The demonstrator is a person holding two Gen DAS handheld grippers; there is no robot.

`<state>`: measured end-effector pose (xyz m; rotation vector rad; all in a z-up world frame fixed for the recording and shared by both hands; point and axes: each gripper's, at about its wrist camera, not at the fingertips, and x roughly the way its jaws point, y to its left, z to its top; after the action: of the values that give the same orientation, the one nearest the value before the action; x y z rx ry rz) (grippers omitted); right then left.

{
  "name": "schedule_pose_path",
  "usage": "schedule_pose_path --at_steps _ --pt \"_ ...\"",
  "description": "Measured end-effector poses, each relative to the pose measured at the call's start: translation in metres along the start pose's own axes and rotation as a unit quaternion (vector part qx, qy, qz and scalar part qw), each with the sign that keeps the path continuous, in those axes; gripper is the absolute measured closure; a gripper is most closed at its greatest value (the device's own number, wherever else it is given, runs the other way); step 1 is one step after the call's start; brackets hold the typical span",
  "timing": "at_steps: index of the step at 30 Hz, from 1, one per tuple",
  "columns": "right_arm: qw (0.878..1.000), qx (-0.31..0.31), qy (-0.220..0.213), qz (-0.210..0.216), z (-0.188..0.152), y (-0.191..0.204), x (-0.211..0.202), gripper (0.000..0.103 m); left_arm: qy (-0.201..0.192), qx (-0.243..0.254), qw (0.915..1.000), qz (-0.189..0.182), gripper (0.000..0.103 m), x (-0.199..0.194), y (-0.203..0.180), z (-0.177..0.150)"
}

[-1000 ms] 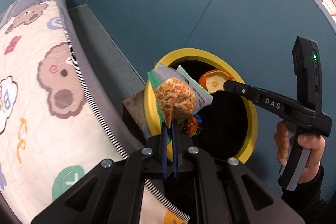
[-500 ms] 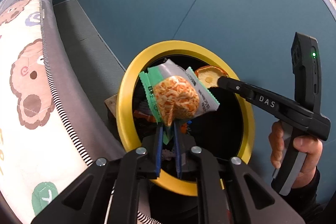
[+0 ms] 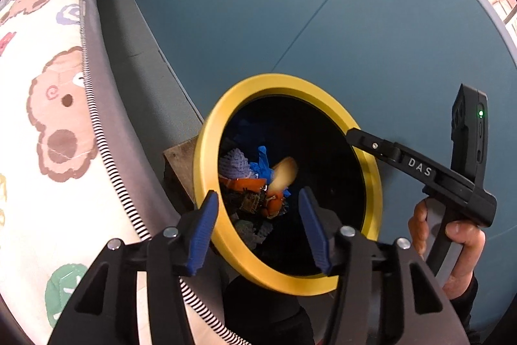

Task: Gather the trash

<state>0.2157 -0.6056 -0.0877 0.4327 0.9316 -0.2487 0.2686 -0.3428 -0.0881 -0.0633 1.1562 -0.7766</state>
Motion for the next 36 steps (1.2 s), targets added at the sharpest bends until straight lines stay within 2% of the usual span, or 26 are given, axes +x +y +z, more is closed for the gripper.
schedule_pose_path --at_steps 3,12,16,22,28,30,36 --pt "1.0 -0.002 -0.003 0.003 -0.001 0.003 -0.007 0.063 -0.009 -0.007 0.9999 0.003 0.049 -0.009 0.002 -0.004" --pt "0.999 -0.026 -0.001 0.018 -0.005 0.032 -0.022 0.063 -0.037 -0.033 0.9987 0.013 0.049 -0.044 0.028 -0.014" --pt "0.998 -0.049 0.008 0.032 -0.011 0.06 -0.022 0.063 -0.054 -0.058 0.9966 0.022 0.049 -0.066 0.052 -0.029" --pt "0.993 -0.098 0.028 0.065 -0.03 0.114 -0.019 0.063 -0.075 -0.102 0.9904 0.055 0.049 -0.101 0.101 -0.061" --pt "0.982 -0.152 0.054 0.103 -0.058 0.182 -0.008 0.063 -0.103 -0.156 0.9765 0.106 0.044 -0.144 0.159 -0.109" --pt "0.978 -0.165 0.06 0.11 -0.068 0.205 -0.004 0.06 -0.115 -0.178 0.9691 0.126 0.041 -0.161 0.182 -0.126" --pt "0.973 -0.192 0.061 0.112 -0.101 0.266 0.005 0.042 -0.156 -0.207 0.9505 0.17 0.028 -0.203 0.225 -0.164"
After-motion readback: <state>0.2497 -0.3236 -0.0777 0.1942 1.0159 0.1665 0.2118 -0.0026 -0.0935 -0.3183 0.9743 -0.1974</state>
